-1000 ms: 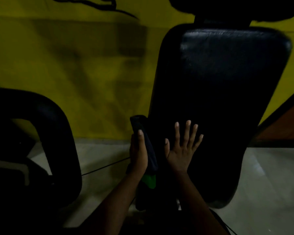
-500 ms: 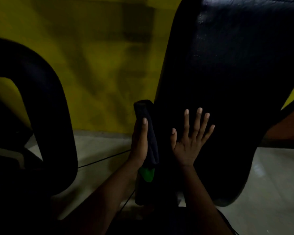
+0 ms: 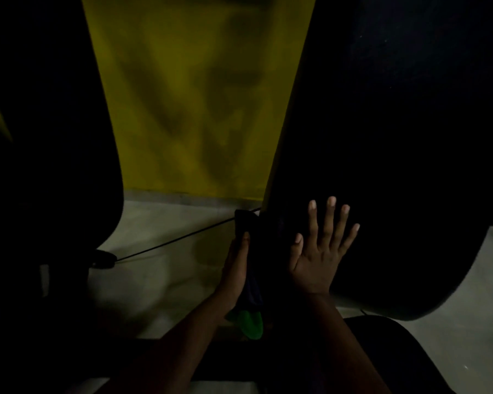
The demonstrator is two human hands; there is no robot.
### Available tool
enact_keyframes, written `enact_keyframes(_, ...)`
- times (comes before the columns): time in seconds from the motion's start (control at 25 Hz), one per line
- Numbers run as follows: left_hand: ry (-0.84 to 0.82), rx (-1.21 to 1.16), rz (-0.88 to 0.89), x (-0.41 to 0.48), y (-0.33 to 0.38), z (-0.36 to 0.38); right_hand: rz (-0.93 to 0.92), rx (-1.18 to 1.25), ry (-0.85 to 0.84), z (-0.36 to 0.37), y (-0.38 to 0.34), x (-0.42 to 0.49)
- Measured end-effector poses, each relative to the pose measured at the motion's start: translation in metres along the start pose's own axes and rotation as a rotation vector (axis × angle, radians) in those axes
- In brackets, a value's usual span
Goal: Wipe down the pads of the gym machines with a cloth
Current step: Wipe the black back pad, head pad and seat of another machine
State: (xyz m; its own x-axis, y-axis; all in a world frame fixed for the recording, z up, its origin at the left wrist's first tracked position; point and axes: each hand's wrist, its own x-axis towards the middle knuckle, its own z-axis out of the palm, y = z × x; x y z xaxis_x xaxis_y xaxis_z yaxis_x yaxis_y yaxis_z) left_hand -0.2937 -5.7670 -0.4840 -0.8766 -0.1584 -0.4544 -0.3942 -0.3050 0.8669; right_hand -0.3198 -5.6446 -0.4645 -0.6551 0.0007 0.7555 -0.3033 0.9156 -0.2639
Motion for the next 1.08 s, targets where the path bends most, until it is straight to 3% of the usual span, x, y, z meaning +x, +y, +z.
enact_keyframes(0.2,-0.033,-0.077,0.096,0.002,0.025,0.010,-0.012,0.005,0.027,0.003,0.002,0.001)
enact_keyframes(0.36,0.005,-0.159,-0.021,0.005,-0.001,0.003,-0.018,0.009,0.066,0.007,0.003,-0.001)
enact_keyframes(0.52,0.016,0.010,-0.195,0.007,-0.033,-0.017,0.012,-0.004,0.044,0.006,0.001,0.000)
enact_keyframes(0.64,0.096,0.049,-0.250,-0.014,-0.019,-0.023,0.077,0.049,-0.036,-0.011,-0.009,-0.001)
enact_keyframes(0.72,0.152,-0.012,-0.207,-0.034,-0.002,-0.025,0.215,0.192,-0.107,-0.031,-0.028,-0.001)
enact_keyframes(0.8,0.159,-0.054,-0.153,-0.053,0.011,-0.032,0.444,0.498,-0.131,-0.059,-0.054,0.002)
enact_keyframes(0.92,0.040,-0.064,-0.082,-0.108,0.068,-0.027,0.718,0.945,-0.302,-0.108,-0.095,0.008)
enact_keyframes(1.0,-0.112,-0.051,-0.071,-0.136,0.092,-0.020,0.772,0.996,-0.404,-0.132,-0.119,0.006)
enact_keyframes(1.08,-0.219,-0.034,-0.080,-0.146,0.104,-0.010,0.814,0.965,-0.349,-0.137,-0.129,0.001)
